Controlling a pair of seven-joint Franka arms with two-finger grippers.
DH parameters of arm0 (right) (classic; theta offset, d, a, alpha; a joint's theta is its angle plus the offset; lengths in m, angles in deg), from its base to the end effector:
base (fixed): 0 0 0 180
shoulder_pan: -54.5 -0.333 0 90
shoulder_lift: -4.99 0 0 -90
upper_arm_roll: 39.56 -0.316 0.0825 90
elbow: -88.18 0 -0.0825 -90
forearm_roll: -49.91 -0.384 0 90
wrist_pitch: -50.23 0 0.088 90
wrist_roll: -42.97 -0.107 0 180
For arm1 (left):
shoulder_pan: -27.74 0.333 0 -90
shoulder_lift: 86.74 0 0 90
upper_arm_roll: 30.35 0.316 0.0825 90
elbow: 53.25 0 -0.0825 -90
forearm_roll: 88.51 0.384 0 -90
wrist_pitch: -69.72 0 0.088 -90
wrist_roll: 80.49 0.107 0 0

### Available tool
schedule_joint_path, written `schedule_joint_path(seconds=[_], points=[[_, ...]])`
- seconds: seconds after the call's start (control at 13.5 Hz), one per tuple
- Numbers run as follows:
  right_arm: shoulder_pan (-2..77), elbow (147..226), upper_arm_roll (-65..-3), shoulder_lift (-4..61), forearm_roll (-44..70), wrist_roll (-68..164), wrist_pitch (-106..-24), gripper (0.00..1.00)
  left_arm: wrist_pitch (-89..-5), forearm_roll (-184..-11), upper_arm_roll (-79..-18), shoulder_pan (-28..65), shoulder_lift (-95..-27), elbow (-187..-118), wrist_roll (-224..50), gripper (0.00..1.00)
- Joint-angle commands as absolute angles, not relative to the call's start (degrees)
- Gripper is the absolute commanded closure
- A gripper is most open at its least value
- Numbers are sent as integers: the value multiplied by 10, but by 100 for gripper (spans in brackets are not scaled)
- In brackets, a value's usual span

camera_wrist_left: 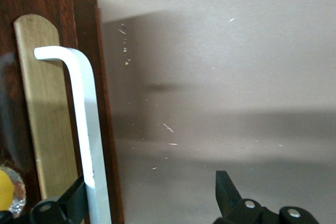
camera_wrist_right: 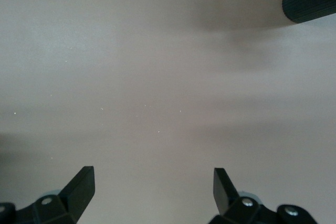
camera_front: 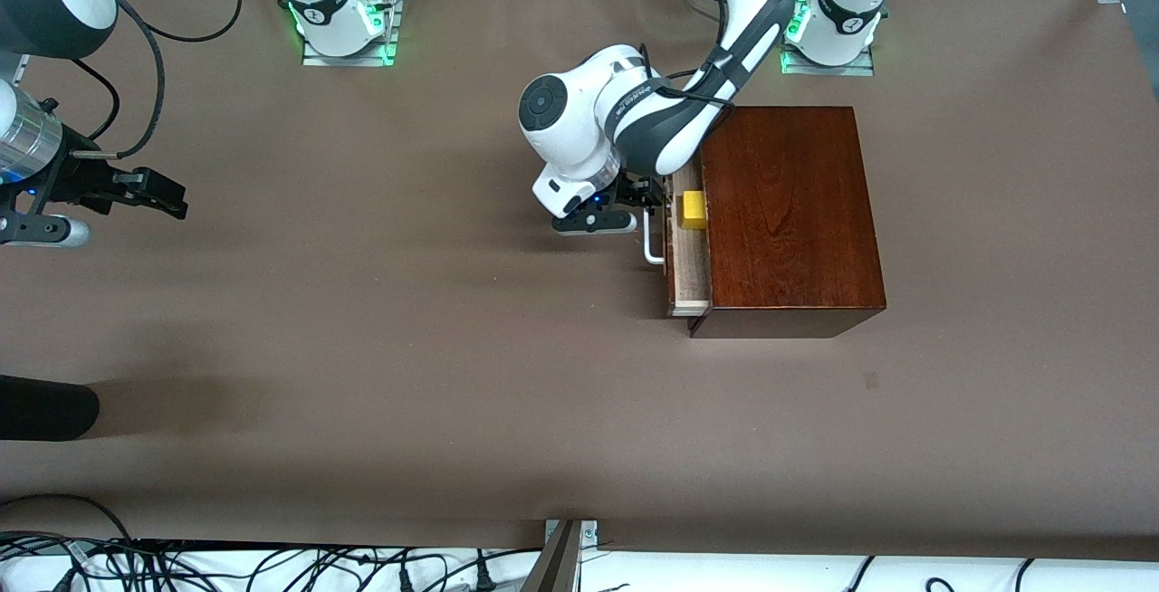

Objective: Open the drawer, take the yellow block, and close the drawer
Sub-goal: 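Grasp the handle with the left gripper and pull the drawer open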

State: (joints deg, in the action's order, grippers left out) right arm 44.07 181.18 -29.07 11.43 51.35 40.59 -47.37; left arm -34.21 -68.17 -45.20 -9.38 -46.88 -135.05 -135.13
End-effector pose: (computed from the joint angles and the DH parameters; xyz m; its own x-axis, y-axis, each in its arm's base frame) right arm 0.5939 0.0021 0.5475 0.9988 -0.0387 -0.0284 -0.0374 -0.9982 0.0464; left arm 0.4713 -0.5057 0.2746 0.9977 -0.0465 -0.0494 -0.0597 -0.9479 -0.3128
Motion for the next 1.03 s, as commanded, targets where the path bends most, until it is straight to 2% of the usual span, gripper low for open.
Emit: schedule_joint_path(seconds=[0.0, 0.59, 0.96], points=[[442, 1801, -293, 119, 504, 407, -471, 0, -349, -681, -454, -121, -423, -1280, -1359, 0], [442, 1801, -292, 119, 503, 403, -471, 0, -369, -703, -442, -161, -381, -1218, -1380, 0], [440, 1802, -294, 119, 503, 401, -472, 0, -373, -759, -405, -194, -361, -1178, -1384, 0]])
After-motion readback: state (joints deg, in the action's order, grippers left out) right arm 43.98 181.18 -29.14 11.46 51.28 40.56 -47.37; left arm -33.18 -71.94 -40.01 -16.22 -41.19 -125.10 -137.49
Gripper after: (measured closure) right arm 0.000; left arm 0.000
